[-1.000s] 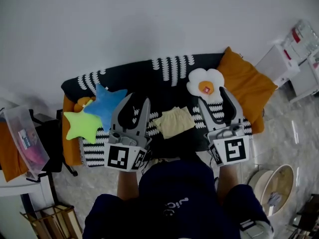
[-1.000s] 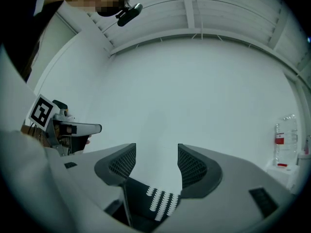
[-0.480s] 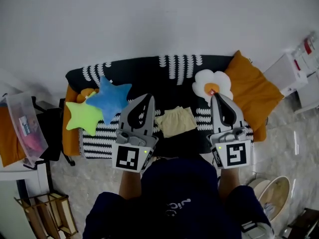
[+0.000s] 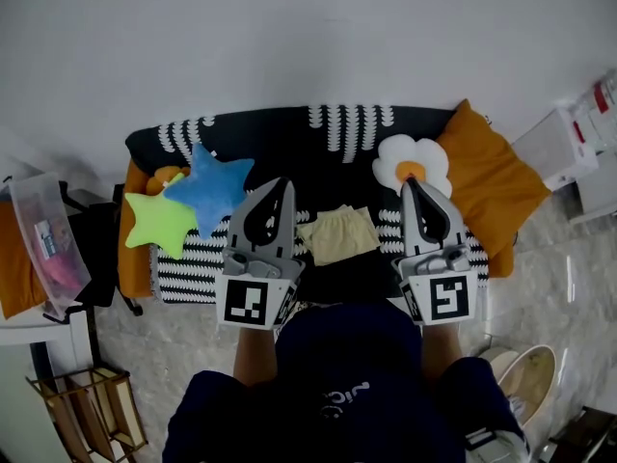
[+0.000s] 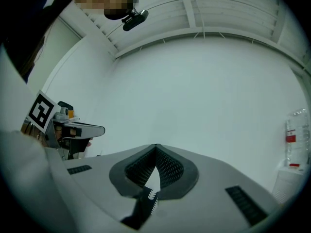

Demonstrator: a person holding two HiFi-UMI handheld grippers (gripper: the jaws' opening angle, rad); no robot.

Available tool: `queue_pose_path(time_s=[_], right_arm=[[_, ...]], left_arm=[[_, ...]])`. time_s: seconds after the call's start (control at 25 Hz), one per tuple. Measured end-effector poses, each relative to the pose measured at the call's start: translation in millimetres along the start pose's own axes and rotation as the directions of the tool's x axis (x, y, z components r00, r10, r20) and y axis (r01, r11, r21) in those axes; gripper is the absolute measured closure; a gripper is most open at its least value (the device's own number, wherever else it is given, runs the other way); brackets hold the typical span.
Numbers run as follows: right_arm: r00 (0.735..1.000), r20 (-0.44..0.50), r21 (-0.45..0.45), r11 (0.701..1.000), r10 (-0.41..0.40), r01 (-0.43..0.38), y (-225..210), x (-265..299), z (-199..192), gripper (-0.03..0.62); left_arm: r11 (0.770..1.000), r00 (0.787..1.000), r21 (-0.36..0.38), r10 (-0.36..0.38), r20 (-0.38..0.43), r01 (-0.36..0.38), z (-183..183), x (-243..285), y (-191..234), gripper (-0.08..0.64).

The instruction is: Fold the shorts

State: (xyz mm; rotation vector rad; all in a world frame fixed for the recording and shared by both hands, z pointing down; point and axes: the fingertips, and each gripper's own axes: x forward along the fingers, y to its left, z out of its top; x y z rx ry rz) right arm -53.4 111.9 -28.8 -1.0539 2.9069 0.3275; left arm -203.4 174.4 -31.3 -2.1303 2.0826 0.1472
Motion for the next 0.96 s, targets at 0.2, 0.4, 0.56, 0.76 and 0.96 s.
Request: queue_pose_path(time_s=[0.2, 0.4, 0.56, 0.76, 0.96], right_arm=[[0.998, -0.066, -0.033, 0.999, -0.017, 0.015, -3, 3, -16, 0.584], [0.994, -0.105, -0.043, 0.999, -0.017, 0.012, -2, 7, -27, 0.584], [0.993, -0.116, -0.037, 0.999, -0.003, -0.001, -1, 11, -37, 0.584], [0.997, -0.08, -0.013, 1.0, -0.003, 0.002, 0, 23, -35, 0.584], [0.998, -0.063, -0.011, 1.0, 0.01, -0.011, 1, 32, -39, 0.584]], left_arm=[[1.0, 0.999, -0.016, 0.002, -0.032, -0.002, -15, 0, 5, 0.558], [1.0, 0.999, -0.015, 0.002, -0.049, -0.003, -20, 3, 5, 0.558], [1.0, 0.998, -0.012, 0.006, -0.061, -0.007, -24, 6, 7, 0.558], [1.0, 0.993, 0.02, 0.012, -0.113, -0.01, -32, 6, 5, 0.558], [1.0, 0.993, 0.007, 0.026, -0.117, -0.025, -37, 9, 10, 0.558]])
